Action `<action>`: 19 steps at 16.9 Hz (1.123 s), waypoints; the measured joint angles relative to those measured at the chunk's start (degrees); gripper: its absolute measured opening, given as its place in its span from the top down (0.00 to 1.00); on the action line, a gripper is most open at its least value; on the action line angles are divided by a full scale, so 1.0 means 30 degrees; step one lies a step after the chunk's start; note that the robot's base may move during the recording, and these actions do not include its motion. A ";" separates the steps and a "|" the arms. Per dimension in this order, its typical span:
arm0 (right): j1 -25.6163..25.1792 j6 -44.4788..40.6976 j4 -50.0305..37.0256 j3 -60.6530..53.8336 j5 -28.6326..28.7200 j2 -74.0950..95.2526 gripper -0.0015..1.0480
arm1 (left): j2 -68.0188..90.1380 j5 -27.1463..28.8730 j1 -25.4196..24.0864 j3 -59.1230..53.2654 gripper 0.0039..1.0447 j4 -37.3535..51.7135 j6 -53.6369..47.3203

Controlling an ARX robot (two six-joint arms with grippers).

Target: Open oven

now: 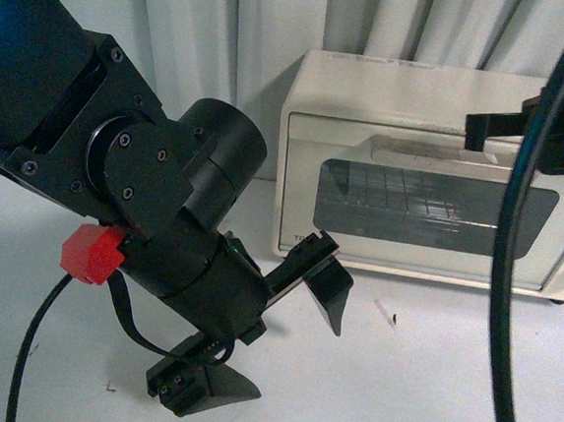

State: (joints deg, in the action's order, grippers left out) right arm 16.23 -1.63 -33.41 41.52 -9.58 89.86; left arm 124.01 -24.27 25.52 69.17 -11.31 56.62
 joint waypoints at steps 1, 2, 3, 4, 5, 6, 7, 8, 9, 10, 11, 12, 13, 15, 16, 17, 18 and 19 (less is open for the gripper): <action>0.0000 -0.0189 0.0138 0.0291 0.0007 0.0437 0.98 | 0.0000 0.0015 0.0000 0.0000 0.06 0.0007 0.0000; -0.0044 -0.0328 0.0270 0.0627 -0.0007 0.0925 0.98 | 0.0000 0.0022 0.0000 0.0000 0.06 0.0000 0.0000; -0.0066 -0.0437 0.0313 0.0882 -0.0007 0.1333 0.98 | 0.0000 0.0015 0.0000 0.0000 0.06 -0.0007 0.0000; -0.0175 -0.0568 0.0372 0.1042 0.0007 0.1654 0.98 | 0.0000 0.0015 0.0000 0.0000 0.06 -0.0007 0.0000; -0.0175 -0.0670 0.0430 0.1180 0.0007 0.1916 0.98 | 0.0000 0.0015 0.0000 0.0000 0.06 -0.0007 0.0000; -0.0182 -0.0765 0.0590 0.1392 0.0058 0.2164 0.98 | 0.0000 0.0015 0.0000 0.0000 0.06 0.0000 0.0000; -0.0182 -0.0772 0.0627 0.1574 0.0117 0.2331 0.98 | 0.0000 0.0015 0.0000 0.0000 0.06 -0.0007 0.0000; -0.0182 -0.0838 0.0692 0.1792 0.0211 0.2535 0.98 | 0.0000 0.0015 0.0000 0.0000 0.06 -0.0007 0.0000; -0.0175 -0.0845 0.0780 0.1909 0.0233 0.2659 0.98 | 0.0000 0.0015 0.0000 0.0000 0.06 -0.0007 0.0000; -0.0175 -0.0874 0.0867 0.2040 0.0233 0.2776 0.98 | 0.0000 0.0015 0.0000 0.0000 0.06 0.0000 0.0000; -0.0175 -0.0911 0.0984 0.2135 0.0277 0.2834 0.98 | 0.0000 0.0015 0.0000 0.0000 0.06 0.0000 0.0000; -0.0175 -0.0954 0.1078 0.2251 0.0306 0.2922 0.98 | 0.0000 0.0007 0.0000 0.0000 0.06 -0.0007 0.0000; -0.0182 -0.0976 0.1129 0.2404 0.0313 0.3053 0.98 | 0.0000 0.0015 0.0000 0.0000 0.06 -0.0007 0.0000; -0.0306 -0.0991 0.1224 0.2543 0.0393 0.3191 0.98 | 0.0000 0.0015 0.0000 0.0000 0.06 -0.0007 0.0000; -0.0335 -0.0991 0.1231 0.2586 0.0393 0.3271 0.98 | 0.0000 0.0000 0.0000 0.0000 0.06 -0.0007 0.0007; -0.0423 -0.0991 0.1260 0.2616 0.0459 0.3366 0.98 | 0.0000 0.0022 0.0000 0.0000 0.06 0.0000 0.0000; -0.0430 -0.0984 0.1311 0.2667 0.0495 0.3475 0.98 | 0.0000 0.0022 0.0000 0.0000 0.06 -0.0007 0.0007; -0.0437 -0.0984 0.1311 0.2667 0.0510 0.3570 0.98 | 0.0000 0.0015 0.0000 0.0000 0.06 -0.0007 0.0007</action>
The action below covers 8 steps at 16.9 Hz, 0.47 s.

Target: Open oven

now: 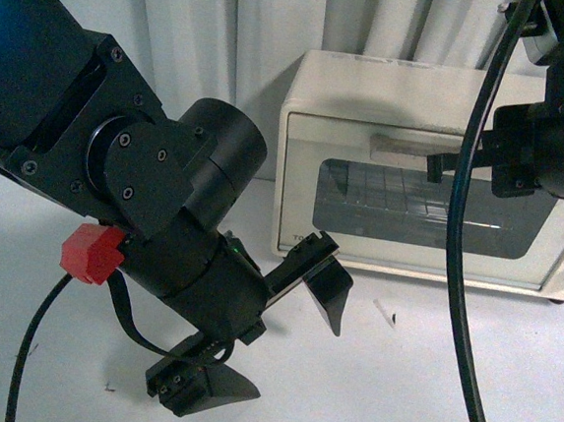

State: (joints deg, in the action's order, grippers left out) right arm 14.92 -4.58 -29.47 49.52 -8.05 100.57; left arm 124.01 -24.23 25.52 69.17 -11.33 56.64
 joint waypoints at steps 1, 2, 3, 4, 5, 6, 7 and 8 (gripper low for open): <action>-0.0044 0.0007 -0.0036 0.0044 0.0007 0.0080 0.98 | 0.0000 0.0000 0.0000 0.0000 0.06 0.0000 0.0000; -0.0109 0.0015 -0.0036 0.0117 0.0022 0.0160 0.98 | 0.0000 0.0007 0.0000 0.0000 0.06 0.0000 -0.0007; -0.0117 0.0022 -0.0036 0.0168 0.0036 0.0211 0.98 | 0.0000 0.0000 0.0000 0.0000 0.06 0.0000 0.0000; -0.0117 0.0029 -0.0044 0.0189 0.0036 0.0248 0.98 | 0.0000 0.0000 0.0000 0.0000 0.06 0.0000 0.0000; -0.0117 0.0080 -0.0138 0.0189 0.0051 0.0342 0.98 | 0.0000 0.0007 0.0000 0.0000 0.06 0.0000 0.0000; -0.0117 0.0117 -0.0262 0.0189 0.0058 0.0437 0.98 | 0.0000 0.0022 0.0000 0.0000 0.06 0.0007 -0.0007; -0.0102 0.0175 -0.0284 0.0189 0.0051 0.0459 0.98 | 0.0000 0.0022 0.0000 0.0000 0.06 0.0007 -0.0007; -0.0095 0.0313 -0.0372 0.0168 0.0051 0.0466 0.98 | 0.0000 0.0022 0.0000 0.0000 0.06 0.0007 0.0000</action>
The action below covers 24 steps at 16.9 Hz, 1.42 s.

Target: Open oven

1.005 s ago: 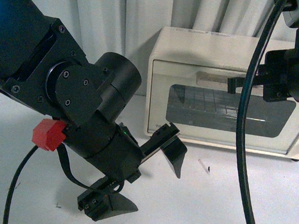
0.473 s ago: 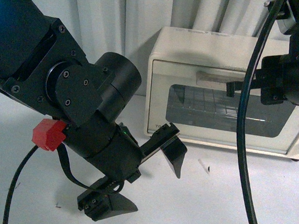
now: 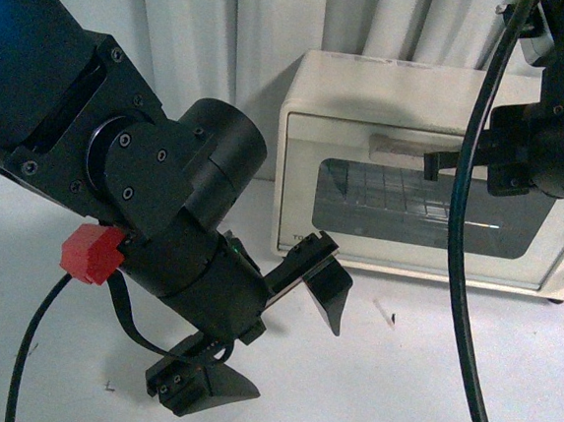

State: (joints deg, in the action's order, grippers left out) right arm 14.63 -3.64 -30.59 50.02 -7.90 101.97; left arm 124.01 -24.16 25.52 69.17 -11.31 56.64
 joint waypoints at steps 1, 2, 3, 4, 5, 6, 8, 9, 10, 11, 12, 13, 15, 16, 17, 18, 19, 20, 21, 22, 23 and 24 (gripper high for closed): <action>0.0036 0.0087 -0.0211 -0.0102 -0.0044 0.0007 0.98 | 0.0000 0.0000 0.0000 0.0000 0.06 0.0000 -0.0007; 0.0168 0.0321 -0.0554 -0.0299 -0.0146 0.0029 0.98 | 0.0000 0.0000 0.0000 0.0000 0.06 0.0000 0.0000; 0.0262 0.0525 -0.0852 -0.0488 -0.0401 0.0029 0.98 | 0.0000 -0.0007 0.0000 0.0000 0.06 0.0000 0.0000; 0.0372 0.0816 -0.1107 -0.0692 -0.0605 0.0029 0.98 | 0.0000 -0.0007 0.0000 0.0000 0.06 -0.0007 0.0000; 0.0415 0.1093 -0.1311 -0.0925 -0.0736 0.0029 0.98 | 0.0000 -0.0015 0.0000 0.0000 0.06 -0.0007 0.0000; 0.0510 0.1392 -0.1370 -0.1122 -0.0954 -0.0029 0.98 | 0.0000 -0.0015 0.0000 0.0000 0.06 0.0000 0.0000; 0.0714 0.1887 -0.1472 -0.1479 -0.1224 -0.0233 0.98 | 0.0000 0.0000 0.0000 0.0000 0.06 0.0000 -0.0007; 0.0816 0.2069 -0.1370 -0.1639 -0.1413 -0.0393 0.98 | 0.0000 -0.0007 0.0000 0.0000 0.06 -0.0007 0.0000; 0.1013 0.2317 -0.1319 -0.1887 -0.1683 -0.0539 0.98 | 0.0000 -0.0007 0.0000 0.0000 0.06 0.0000 -0.0007; 0.1049 0.2368 -0.1282 -0.2018 -0.1865 -0.0663 0.98 | 0.0000 0.0000 0.0000 0.0000 0.06 0.0000 -0.0007; 0.1137 0.2484 -0.1297 -0.2244 -0.1996 -0.0801 0.98 | 0.0000 0.0000 0.0000 0.0000 0.06 0.0000 -0.0007; 0.1253 0.2506 -0.1515 -0.2674 -0.2259 -0.0918 0.98 | 0.0000 -0.0007 0.0000 0.0000 0.06 0.0000 -0.0007; 0.1377 0.2521 -0.1945 -0.3606 -0.2652 -0.1202 0.98 | 0.0000 0.0007 0.0000 0.0000 0.06 0.0000 -0.0007; 0.1399 0.2594 -0.1887 -0.3796 -0.2652 -0.1326 0.98 | 0.0000 0.0015 0.0000 -0.0007 0.06 0.0000 -0.0007; 0.1428 0.2805 -0.1712 -0.3978 -0.2652 -0.1479 0.98 | 0.0000 0.0015 0.0000 0.0000 0.06 0.0000 -0.0007; 0.1501 0.2871 -0.1690 -0.4160 -0.2747 -0.1581 0.98 | 0.0000 0.0015 0.0000 0.0000 0.06 0.0000 -0.0007; 0.1515 0.2958 -0.1734 -0.4430 -0.2776 -0.1719 0.98 | 0.0000 0.0022 0.0000 0.0000 0.06 0.0000 -0.0007; 0.1515 0.3177 -0.1486 -0.4612 -0.2747 -0.1953 0.98 | 0.0000 0.0015 0.0000 -0.0007 0.06 0.0000 0.0000; 0.1523 0.3315 -0.1333 -0.4728 -0.2696 -0.2069 0.98 | 0.0000 0.0015 0.0000 -0.0007 0.06 0.0000 -0.0007; 0.1530 0.3453 -0.1297 -0.4932 -0.2630 -0.2178 0.98 | 0.0000 0.0015 0.0000 -0.0007 0.06 0.0000 -0.0007; 0.1559 0.3563 -0.1304 -0.5078 -0.2616 -0.2244 0.98 | 0.0000 0.0022 0.0000 -0.0007 0.06 0.0000 -0.0007; 0.1610 0.3650 -0.1209 -0.5180 -0.2623 -0.2324 0.98 | 0.0000 0.0044 0.0000 -0.0007 0.06 0.0000 -0.0007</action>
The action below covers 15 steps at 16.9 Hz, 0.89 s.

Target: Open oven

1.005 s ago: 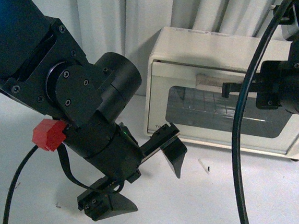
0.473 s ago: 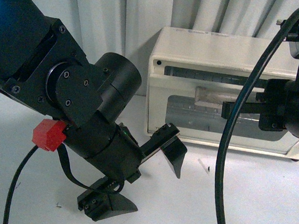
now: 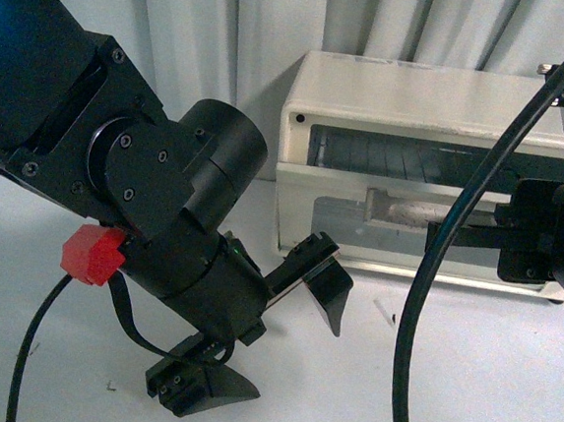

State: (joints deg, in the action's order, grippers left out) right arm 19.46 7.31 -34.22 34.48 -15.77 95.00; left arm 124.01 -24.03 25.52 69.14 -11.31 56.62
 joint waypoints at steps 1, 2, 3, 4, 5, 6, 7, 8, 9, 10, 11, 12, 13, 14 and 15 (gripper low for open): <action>0.0015 0.0095 0.0007 -0.0204 0.0022 -0.0102 0.98 | 0.0000 0.0000 0.0000 0.0000 0.06 0.0000 0.0000; 0.0036 0.0182 0.0000 -0.0430 0.0058 -0.0211 0.98 | 0.0000 -0.0007 0.0000 0.0000 0.06 0.0000 0.0000; 0.0146 0.0197 -0.0138 -0.0656 0.0051 -0.0248 0.98 | 0.0000 -0.0007 0.0000 0.0000 0.06 -0.0007 0.0007; 0.0168 0.0204 -0.0124 -0.0984 0.0073 -0.0408 0.98 | 0.0000 0.0007 0.0000 0.0000 0.06 0.0000 0.0000; 0.0262 0.0204 -0.0087 -0.1268 0.0131 -0.0532 0.98 | 0.0000 0.0007 0.0000 0.0000 0.06 -0.0007 0.0000; 0.0539 0.0197 0.0160 -0.2171 0.0095 -0.0969 0.98 | 0.0000 0.0000 0.0000 -0.0022 0.06 -0.0131 -0.0015; 0.0539 0.0197 0.0160 -0.2455 -0.0015 -0.1319 0.98 | -0.0029 0.0007 0.0000 -0.0044 0.06 -0.0124 -0.0029; 0.0539 0.0182 0.0430 -0.3002 -0.0444 -0.1880 0.98 | -0.0044 -0.0022 0.0058 -0.0044 0.06 -0.0117 -0.0007; 0.0481 0.0189 0.0852 -0.4087 -0.1027 -0.2601 0.98 | -0.0051 -0.0073 0.0051 -0.0044 0.06 -0.0131 -0.0007; 0.0226 0.0182 0.1239 -0.5049 -0.1246 -0.3497 0.98 | -0.0051 -0.0124 0.0051 -0.0044 0.06 -0.0131 0.0000; -0.0175 0.0168 0.1785 -0.6156 -0.1443 -0.5595 0.98 | -0.0051 -0.0095 0.0051 -0.0044 0.06 -0.0124 0.0007; -0.0576 0.0051 0.2280 -0.6564 -0.1428 -0.7388 0.94 | -0.0051 -0.0036 0.0051 -0.0044 0.06 -0.0117 0.0007; -0.1545 -0.0175 0.3184 -0.6987 -0.1282 -1.0265 0.83 | -0.0051 -0.0036 0.0051 -0.0044 0.06 -0.0095 0.0007; -0.2754 -0.0474 0.4393 -0.7366 -0.0758 -1.2692 0.75 | -0.0051 -0.0051 0.0051 -0.0044 0.06 -0.0080 0.0000; -0.4226 -0.0889 0.5756 -0.7745 -0.0109 -1.5008 0.66 | -0.0051 -0.0066 0.0051 -0.0044 0.06 -0.0087 0.0000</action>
State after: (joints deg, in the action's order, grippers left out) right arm 6.79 4.64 -16.95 11.25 -16.10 49.98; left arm 123.85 -24.23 25.67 69.01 -11.57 56.62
